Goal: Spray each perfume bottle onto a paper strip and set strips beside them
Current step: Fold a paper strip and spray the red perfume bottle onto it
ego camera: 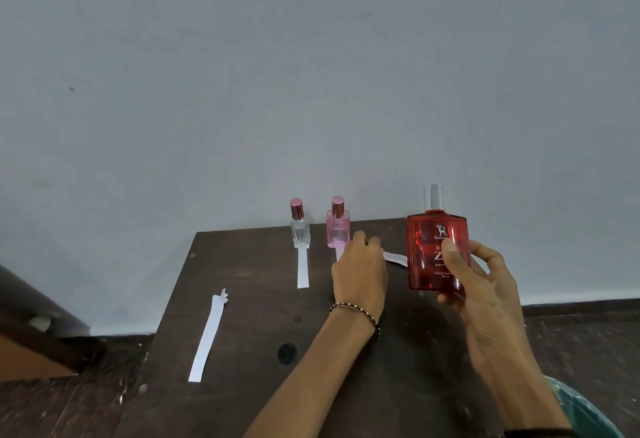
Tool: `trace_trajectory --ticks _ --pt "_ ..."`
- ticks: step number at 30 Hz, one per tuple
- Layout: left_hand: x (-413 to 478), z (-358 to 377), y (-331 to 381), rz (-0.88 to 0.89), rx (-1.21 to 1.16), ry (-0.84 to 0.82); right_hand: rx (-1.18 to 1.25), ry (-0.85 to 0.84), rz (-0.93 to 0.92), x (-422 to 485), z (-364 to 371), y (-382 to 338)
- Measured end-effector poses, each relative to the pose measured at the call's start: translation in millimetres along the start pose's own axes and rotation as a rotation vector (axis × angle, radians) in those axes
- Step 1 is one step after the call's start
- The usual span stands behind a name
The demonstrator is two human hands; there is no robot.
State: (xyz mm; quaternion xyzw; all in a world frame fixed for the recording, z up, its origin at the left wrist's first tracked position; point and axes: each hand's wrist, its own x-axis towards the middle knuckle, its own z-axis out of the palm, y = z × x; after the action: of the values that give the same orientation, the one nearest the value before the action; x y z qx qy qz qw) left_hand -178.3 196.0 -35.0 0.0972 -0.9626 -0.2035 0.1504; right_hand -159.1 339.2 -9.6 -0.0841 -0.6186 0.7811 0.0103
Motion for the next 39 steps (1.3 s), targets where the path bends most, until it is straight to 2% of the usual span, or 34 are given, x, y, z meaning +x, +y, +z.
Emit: trace_trajectory --ticks 5,14,20,31,39 --pt "-4.1 0.9 1.8 0.006 0.043 0.021 0.006 -0.006 -0.007 -0.8 -0.2 1.1" --pt "1.9 2.7 -5.7 0.069 0.099 -0.084 0.003 -0.007 -0.017 1.1 1.0 3.1" --pt "4.7 2.1 -10.8 0.102 0.015 -0.028 -0.009 -0.002 -0.036 4.0 0.5 6.4" --pt "6.3 -5.1 -12.7 0.128 0.012 -0.045 -0.115 -0.115 -0.119 10.0 17.7 12.1" --pt "8.0 -2.2 -16.8 0.108 -0.052 -0.039 -0.153 -0.227 -0.174 46.7 29.4 9.9"
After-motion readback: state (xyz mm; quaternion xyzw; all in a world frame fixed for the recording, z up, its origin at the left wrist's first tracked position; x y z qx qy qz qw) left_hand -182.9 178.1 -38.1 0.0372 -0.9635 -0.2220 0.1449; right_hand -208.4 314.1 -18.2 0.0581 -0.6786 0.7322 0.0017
